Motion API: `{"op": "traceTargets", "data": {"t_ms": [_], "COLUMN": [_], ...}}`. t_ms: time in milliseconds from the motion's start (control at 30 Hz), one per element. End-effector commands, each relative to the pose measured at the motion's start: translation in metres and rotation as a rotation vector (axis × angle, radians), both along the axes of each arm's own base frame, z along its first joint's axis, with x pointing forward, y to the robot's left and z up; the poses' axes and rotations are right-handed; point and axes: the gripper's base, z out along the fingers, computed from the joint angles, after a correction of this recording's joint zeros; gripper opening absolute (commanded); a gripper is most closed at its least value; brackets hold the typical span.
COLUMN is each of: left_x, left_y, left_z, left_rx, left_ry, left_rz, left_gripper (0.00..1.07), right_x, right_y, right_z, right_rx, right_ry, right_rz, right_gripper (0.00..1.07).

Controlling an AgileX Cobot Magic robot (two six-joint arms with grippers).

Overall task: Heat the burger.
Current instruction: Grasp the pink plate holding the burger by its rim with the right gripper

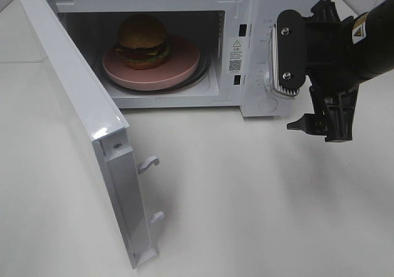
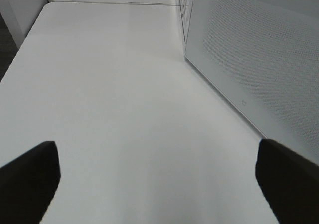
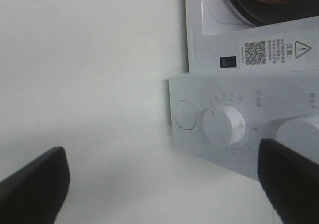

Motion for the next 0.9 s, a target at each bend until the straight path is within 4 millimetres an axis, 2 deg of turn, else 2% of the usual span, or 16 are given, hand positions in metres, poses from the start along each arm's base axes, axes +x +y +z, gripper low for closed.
{"op": "traceTargets", "data": {"t_ms": [33, 200, 233, 367, 400, 467, 500, 533, 600, 900], "left_x": [-0.001, -0.001, -0.001, -0.001, -0.001, -0.001, -0.001, -0.001, -0.001, -0.001], "left_y": [0.0, 0.0, 0.0, 0.0, 0.0, 0.0, 0.0, 0.0, 0.0, 0.0], "left_z": [0.001, 0.001, 0.001, 0.001, 0.001, 0.001, 0.001, 0.001, 0.001, 0.001], "left_rx": [-0.004, -0.004, -0.004, -0.004, -0.004, -0.004, -0.004, -0.004, -0.004, -0.004], "left_ry": [-0.024, -0.024, -0.024, -0.024, -0.024, -0.024, -0.024, -0.024, -0.024, -0.024], "left_rz": [0.003, 0.003, 0.003, 0.003, 0.003, 0.003, 0.003, 0.003, 0.003, 0.003], "left_gripper": [1.0, 1.0, 1.0, 1.0, 1.0, 1.0, 1.0, 1.0, 1.0, 1.0], "right_x": [0.0, -0.004, -0.003, 0.002, 0.006, 0.008, 0.014, 0.014, 0.023, 0.051], "right_y": [0.01, 0.026, 0.037, 0.05, 0.061, 0.066, 0.076, 0.076, 0.089, 0.115], "right_z": [-0.003, -0.007, -0.009, -0.011, -0.013, -0.014, -0.016, -0.016, -0.02, -0.034], "right_rx": [-0.018, -0.053, -0.058, -0.081, -0.094, -0.093, -0.092, -0.092, -0.094, -0.085], "right_ry": [0.004, -0.004, -0.003, -0.01, -0.017, -0.014, -0.015, -0.015, -0.015, -0.027], "right_rz": [0.037, 0.101, 0.119, 0.152, 0.176, 0.181, 0.192, 0.192, 0.209, 0.218], "right_gripper": [0.97, 0.96, 0.95, 0.93, 0.93, 0.93, 0.93, 0.93, 0.92, 0.91]}}
